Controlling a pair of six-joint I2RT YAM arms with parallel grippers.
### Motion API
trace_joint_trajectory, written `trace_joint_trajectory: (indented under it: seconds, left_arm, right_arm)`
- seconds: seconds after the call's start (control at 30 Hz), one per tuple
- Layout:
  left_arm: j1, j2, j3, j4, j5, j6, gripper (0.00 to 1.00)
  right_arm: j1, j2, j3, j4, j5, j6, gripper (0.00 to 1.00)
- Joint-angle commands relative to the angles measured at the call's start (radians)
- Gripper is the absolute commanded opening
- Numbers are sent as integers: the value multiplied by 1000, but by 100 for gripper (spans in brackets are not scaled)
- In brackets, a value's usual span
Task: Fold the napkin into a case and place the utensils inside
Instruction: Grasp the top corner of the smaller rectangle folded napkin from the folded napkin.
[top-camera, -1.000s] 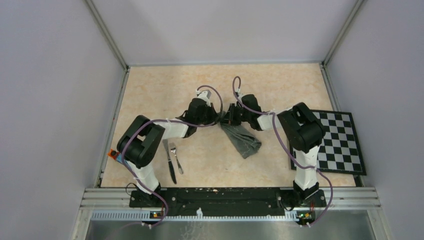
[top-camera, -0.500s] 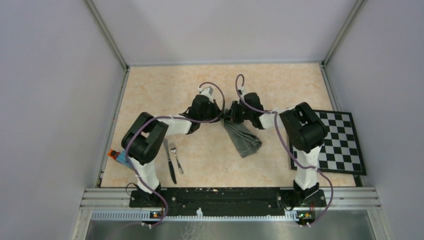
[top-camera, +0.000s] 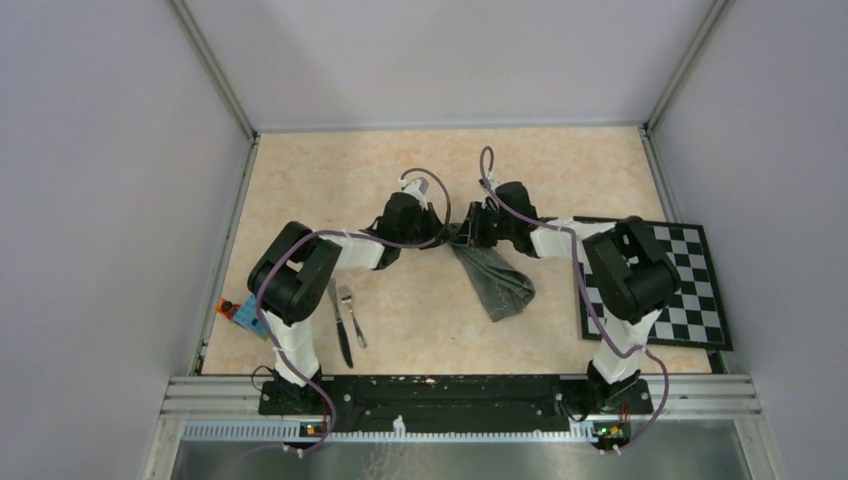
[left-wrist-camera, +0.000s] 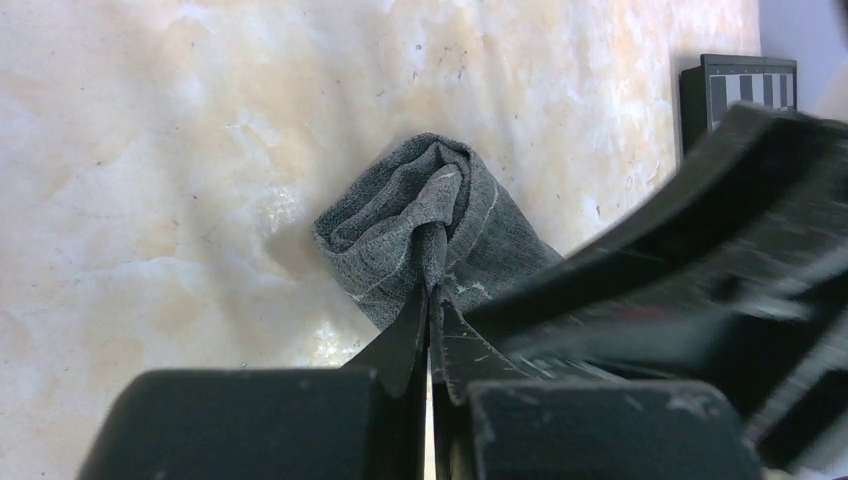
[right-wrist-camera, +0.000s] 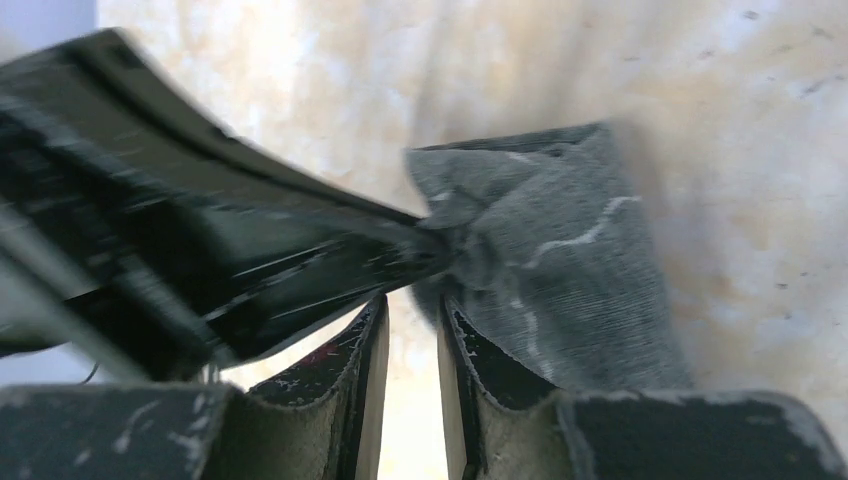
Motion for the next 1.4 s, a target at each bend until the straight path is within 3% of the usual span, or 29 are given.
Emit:
trace_joint_trajectory:
  seconds: [0.0,0.23,0.43,0.73,0.93,1.1,1.23,1.37]
  left_arm:
    - [-3,9,-8,32,15,13,0]
    - [-5,-9,-3,28,31,16,0]
    - [-6,-26,7,14,39,27,0]
    - [-33,-16,58,1,49,27,3]
    - [-32,20,78,8,38,7,20]
    - [-3,-25,54,8,91,15,43]
    - [-1,-153,-22,-17,43,50,54]
    - [5,-259,-80,-65,-33,70,58]
  right_arm:
    - [-7,-126,-6,-34,-65,-50,25]
    - [-76,-130,-37,-34,-66,-64,25]
    - [-78,-38,-26,43,-119,-21,0]
    - [-22,144,10,244,-157,132,0]
    - [-57,106,-41,239,-120,149,0]
    - [-86,60,-67,203,-144,120,0]
    - [-89,52,-65,209,-158,120,0]
    - [-87,41,-66,219,-168,131,0]
